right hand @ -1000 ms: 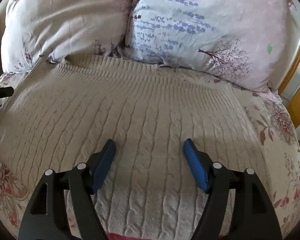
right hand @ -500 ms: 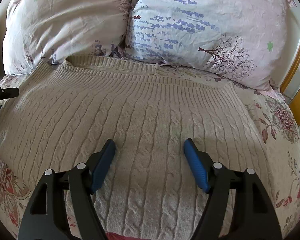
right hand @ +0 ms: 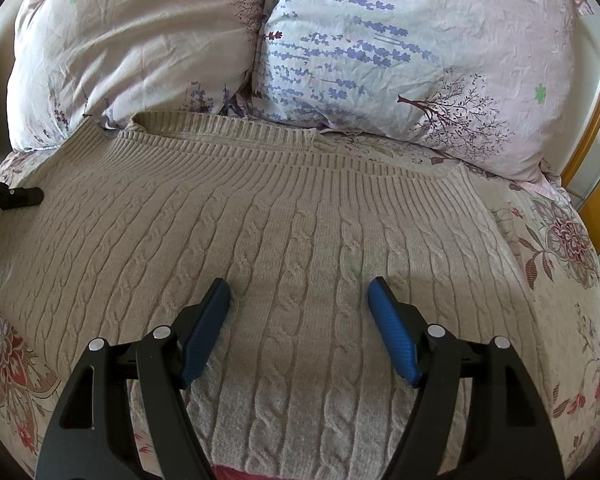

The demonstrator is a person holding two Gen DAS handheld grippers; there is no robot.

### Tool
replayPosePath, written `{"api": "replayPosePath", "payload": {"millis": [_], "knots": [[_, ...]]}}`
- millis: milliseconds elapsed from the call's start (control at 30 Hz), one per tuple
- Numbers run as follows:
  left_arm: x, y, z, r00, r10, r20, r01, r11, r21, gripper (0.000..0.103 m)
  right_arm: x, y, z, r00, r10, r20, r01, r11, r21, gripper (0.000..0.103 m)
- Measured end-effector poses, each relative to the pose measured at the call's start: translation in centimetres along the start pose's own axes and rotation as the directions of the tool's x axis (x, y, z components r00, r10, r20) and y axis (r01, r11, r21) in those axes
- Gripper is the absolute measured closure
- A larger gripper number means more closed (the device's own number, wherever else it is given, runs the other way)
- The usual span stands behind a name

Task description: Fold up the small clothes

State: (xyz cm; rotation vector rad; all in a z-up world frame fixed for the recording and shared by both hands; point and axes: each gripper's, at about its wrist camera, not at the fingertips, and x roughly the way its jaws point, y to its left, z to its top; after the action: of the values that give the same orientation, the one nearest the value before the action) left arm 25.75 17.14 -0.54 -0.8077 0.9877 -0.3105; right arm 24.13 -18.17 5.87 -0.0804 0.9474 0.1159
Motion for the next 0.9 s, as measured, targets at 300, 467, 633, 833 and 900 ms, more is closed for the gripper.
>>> {"api": "replayPosePath", "payload": {"millis": [300,467,633,833,900], "knots": [[-2.2,-4.7,-0.5,0.986,-0.155,0.059,0.153,0.988,0.037,0.086,-0.1,-0.6,0.3,0.999,0.036,-0.007,-0.036,0.999,0.011,0.029],[-2.2,-8.6,-1.3,0.968,-0.243,0.067,0.238,0.969,0.068,0.087,-1.4,-2.0,-0.1,0.997,0.073,0.027,-0.074,0.996,0.042,0.029],[-0.5,-13.4,-2.5,0.957,-0.287,0.039,0.279,0.95,0.138,0.087,-3.7,-4.6,-0.9,0.994,0.064,0.089,-0.072,0.994,0.084,0.029],[4.8,-19.8,-5.3,0.943,-0.328,-0.063,0.334,0.92,0.206,0.088,-6.1,-10.0,-1.8,0.985,0.025,0.169,-0.058,0.98,0.192,0.029],[6.8,-21.1,-6.6,0.938,-0.334,-0.096,0.347,0.916,0.204,0.088,-6.7,-12.4,-2.6,0.981,0.023,0.192,-0.072,0.966,0.25,0.029]]}}
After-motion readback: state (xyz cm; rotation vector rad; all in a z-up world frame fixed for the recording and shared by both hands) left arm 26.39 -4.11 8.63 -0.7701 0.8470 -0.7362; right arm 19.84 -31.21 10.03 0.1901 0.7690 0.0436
